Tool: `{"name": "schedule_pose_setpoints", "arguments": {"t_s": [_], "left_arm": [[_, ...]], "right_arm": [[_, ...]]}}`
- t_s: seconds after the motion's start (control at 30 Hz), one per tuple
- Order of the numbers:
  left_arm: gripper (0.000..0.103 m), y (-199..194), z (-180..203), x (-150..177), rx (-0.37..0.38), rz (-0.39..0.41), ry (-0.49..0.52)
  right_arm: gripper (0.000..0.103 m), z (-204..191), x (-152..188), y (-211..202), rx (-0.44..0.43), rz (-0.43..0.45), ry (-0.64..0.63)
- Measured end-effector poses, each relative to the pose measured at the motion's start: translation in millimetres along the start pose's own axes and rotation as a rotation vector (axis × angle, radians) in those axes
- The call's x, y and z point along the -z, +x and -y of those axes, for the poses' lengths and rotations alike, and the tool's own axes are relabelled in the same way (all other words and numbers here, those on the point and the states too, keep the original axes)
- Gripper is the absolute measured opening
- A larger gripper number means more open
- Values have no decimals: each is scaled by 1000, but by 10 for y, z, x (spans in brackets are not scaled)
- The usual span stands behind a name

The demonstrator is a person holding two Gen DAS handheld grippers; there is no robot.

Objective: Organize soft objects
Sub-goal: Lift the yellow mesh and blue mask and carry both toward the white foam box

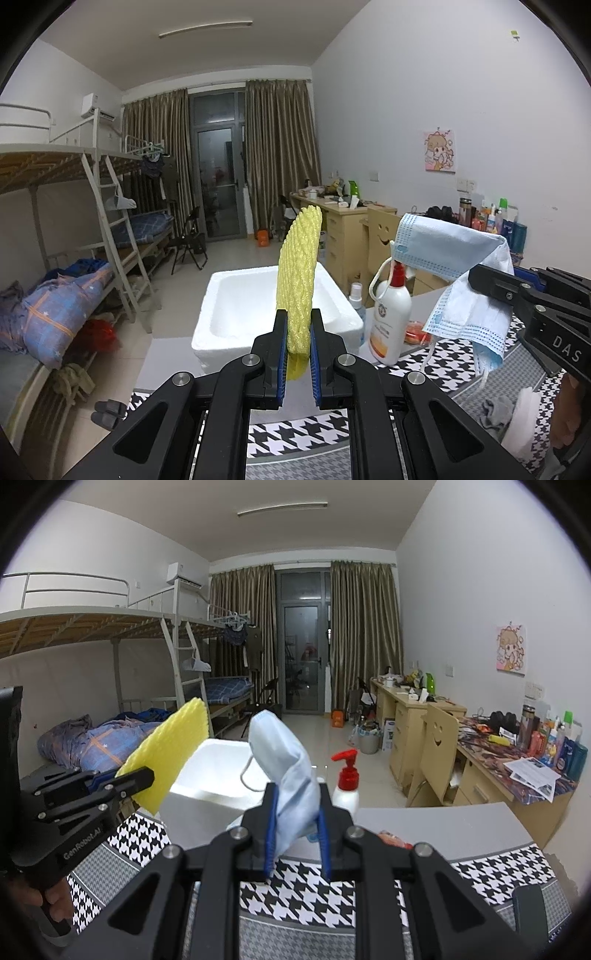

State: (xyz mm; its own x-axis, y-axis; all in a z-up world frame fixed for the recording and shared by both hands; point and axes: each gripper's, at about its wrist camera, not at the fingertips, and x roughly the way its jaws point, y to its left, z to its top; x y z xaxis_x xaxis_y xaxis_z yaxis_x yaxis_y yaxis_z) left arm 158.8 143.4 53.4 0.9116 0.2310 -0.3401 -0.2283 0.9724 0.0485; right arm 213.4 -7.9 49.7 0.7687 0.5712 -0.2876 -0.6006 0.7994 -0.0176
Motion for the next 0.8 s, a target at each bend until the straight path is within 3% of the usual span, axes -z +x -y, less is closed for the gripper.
{"name": "schedule_pose_setpoints", "arguments": {"t_s": [0.8], "left_arm": [[11,475,-239,-201,-22,-70,-54]], "right_arm": [[23,-241,-278,381,-19,-2,2]]}}
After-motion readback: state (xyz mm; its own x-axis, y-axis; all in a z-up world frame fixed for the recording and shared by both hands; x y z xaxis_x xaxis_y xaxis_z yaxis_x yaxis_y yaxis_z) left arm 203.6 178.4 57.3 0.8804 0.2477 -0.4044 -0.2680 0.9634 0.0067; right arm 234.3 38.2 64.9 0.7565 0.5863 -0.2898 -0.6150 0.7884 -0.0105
